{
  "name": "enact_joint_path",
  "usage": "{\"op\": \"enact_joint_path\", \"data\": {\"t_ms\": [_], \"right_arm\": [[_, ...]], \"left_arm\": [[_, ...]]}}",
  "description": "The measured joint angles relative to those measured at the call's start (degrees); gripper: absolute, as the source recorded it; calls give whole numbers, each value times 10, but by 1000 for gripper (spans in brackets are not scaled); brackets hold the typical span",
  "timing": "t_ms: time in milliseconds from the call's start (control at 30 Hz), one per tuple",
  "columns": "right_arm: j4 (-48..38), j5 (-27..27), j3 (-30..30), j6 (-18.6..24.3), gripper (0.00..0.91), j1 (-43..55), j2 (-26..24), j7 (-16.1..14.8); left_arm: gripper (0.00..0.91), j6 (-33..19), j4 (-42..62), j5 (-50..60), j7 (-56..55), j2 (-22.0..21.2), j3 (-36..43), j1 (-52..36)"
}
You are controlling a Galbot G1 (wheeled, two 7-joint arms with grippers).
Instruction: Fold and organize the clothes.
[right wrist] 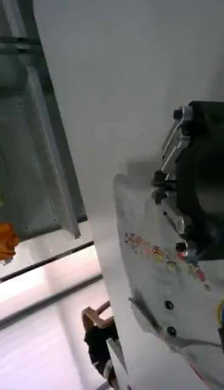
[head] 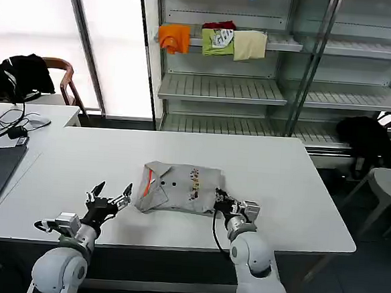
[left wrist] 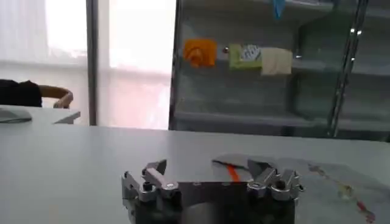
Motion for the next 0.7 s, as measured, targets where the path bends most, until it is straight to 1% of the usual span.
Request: {"op": "enact_joint_path", "data": {"t_ms": [100, 267, 367, 533, 700], "right_arm": [[12, -32, 9, 3, 907, -15, -5, -10], [38, -98, 27, 26, 907, -43, -49, -19], [53, -124, 42, 42, 907, -60, -73, -25], [79, -145, 69, 50, 907, -86, -110, -41], [107, -151, 90, 54, 907, -104, -154, -52]], "left_arm": [[907, -3, 2, -5, -3, 2, -3, 1], [907, -12, 10, -15, -6, 9, -10, 6], [907, -20, 16, -19, -7, 13, -15, 7], [907, -32, 24, -28, -11, 21, -23, 2], [907, -42, 32, -30, -12, 25, -30, -5]]}}
